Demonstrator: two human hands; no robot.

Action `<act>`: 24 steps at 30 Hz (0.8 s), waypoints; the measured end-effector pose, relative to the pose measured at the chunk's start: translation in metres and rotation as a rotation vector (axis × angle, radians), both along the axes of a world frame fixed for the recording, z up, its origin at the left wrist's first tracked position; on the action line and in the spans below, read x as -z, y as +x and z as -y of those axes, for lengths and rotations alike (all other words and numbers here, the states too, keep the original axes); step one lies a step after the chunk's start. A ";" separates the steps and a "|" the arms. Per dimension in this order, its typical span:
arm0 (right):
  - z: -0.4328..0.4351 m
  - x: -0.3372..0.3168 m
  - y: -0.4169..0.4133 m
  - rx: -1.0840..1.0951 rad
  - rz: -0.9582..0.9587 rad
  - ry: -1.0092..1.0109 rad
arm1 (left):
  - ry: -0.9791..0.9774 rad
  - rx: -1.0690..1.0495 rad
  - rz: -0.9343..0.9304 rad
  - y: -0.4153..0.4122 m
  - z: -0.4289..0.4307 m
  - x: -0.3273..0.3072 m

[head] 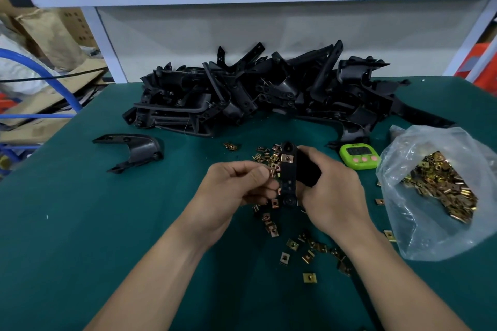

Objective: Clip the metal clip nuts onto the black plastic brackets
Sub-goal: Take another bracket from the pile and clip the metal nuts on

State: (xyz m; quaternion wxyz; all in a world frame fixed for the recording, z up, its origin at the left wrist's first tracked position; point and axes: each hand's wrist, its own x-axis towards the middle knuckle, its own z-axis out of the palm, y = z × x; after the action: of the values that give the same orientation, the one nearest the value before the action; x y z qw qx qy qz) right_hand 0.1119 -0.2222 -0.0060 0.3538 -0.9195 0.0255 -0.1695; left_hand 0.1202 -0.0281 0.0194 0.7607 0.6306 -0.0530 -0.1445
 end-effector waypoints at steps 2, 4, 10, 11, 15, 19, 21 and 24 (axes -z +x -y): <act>0.000 0.000 0.000 -0.003 0.005 0.003 | 0.013 0.000 0.010 0.000 0.001 0.001; 0.000 -0.001 0.000 -0.006 0.004 0.000 | 0.015 0.006 0.017 0.000 0.001 0.001; -0.002 -0.002 -0.002 -0.013 -0.022 -0.007 | 0.028 0.077 0.023 -0.001 0.001 0.002; -0.002 -0.002 -0.002 -0.012 -0.021 -0.007 | 0.026 0.077 0.021 -0.001 0.001 0.002; -0.002 -0.001 -0.002 0.001 -0.014 -0.006 | 0.032 0.046 0.010 -0.001 0.002 0.003; -0.002 0.000 -0.002 0.002 -0.005 -0.029 | 0.061 -0.004 0.013 -0.002 0.005 0.003; -0.002 0.000 -0.002 0.004 -0.003 -0.027 | 0.068 -0.027 0.009 -0.002 0.007 0.003; -0.002 -0.001 -0.002 0.015 -0.006 -0.020 | 0.057 -0.043 -0.001 -0.002 0.006 0.003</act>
State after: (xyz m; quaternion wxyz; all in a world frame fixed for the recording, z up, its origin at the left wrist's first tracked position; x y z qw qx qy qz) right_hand 0.1095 -0.2207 -0.0048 0.3432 -0.9233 0.0316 -0.1695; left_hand 0.1186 -0.0341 0.0163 0.7454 0.6529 -0.0349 -0.1299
